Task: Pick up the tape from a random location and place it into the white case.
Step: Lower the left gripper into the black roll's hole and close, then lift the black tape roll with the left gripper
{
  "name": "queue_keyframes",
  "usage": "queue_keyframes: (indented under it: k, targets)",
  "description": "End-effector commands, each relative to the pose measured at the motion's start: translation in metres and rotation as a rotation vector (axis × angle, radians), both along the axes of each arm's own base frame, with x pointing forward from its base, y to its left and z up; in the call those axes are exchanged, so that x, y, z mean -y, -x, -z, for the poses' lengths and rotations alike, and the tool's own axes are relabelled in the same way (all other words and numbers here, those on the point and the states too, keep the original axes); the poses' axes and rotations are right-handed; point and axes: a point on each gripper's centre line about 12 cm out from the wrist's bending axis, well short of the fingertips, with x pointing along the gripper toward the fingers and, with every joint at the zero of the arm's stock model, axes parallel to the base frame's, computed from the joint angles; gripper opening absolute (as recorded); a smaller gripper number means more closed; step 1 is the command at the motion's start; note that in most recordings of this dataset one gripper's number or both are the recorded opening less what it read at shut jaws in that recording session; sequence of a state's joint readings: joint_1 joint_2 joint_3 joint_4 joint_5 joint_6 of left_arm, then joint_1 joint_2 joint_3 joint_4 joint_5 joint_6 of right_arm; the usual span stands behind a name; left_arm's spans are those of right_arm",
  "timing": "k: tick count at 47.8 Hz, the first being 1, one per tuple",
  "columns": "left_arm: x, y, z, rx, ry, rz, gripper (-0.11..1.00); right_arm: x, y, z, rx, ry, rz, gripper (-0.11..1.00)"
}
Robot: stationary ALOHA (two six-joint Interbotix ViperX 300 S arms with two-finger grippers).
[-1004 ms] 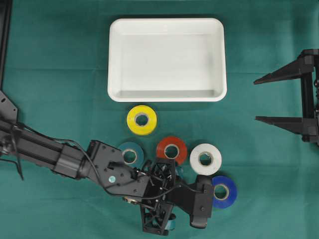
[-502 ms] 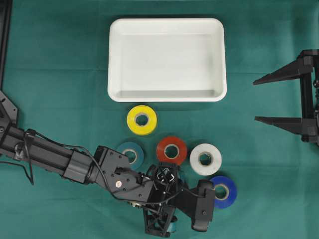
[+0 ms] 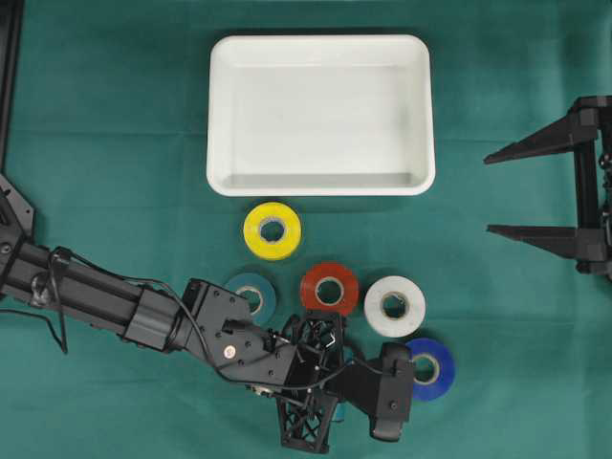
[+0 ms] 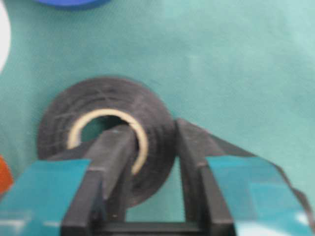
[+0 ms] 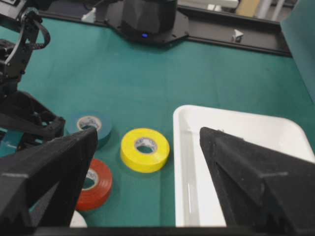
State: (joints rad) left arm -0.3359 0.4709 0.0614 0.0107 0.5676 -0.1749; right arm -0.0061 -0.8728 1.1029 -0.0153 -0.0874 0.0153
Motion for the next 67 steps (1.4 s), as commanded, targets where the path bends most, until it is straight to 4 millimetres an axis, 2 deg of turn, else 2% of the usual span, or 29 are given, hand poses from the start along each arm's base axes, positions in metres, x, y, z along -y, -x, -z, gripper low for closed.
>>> queue_keyframes:
  k: [1,18,30,58,67]
  targets:
    - [0.002,-0.004,-0.017,0.042,0.014,0.003,0.19,0.000,-0.003,-0.006,0.015,0.000,0.001,0.91]
    - [0.003,-0.004,-0.022,0.045,0.019,0.002,0.19,0.000,-0.003,-0.006,0.014,-0.001,0.000,0.91]
    - [0.005,0.001,-0.043,0.053,0.034,-0.011,0.19,0.000,-0.003,-0.006,0.014,-0.001,0.000,0.91]
    - [0.000,0.017,-0.135,0.116,0.059,-0.019,0.19,0.000,-0.003,-0.007,0.015,-0.001,0.000,0.91]
    - [-0.001,0.020,-0.157,0.099,0.049,-0.019,0.19,0.000,-0.002,-0.007,0.012,-0.001,0.000,0.91]
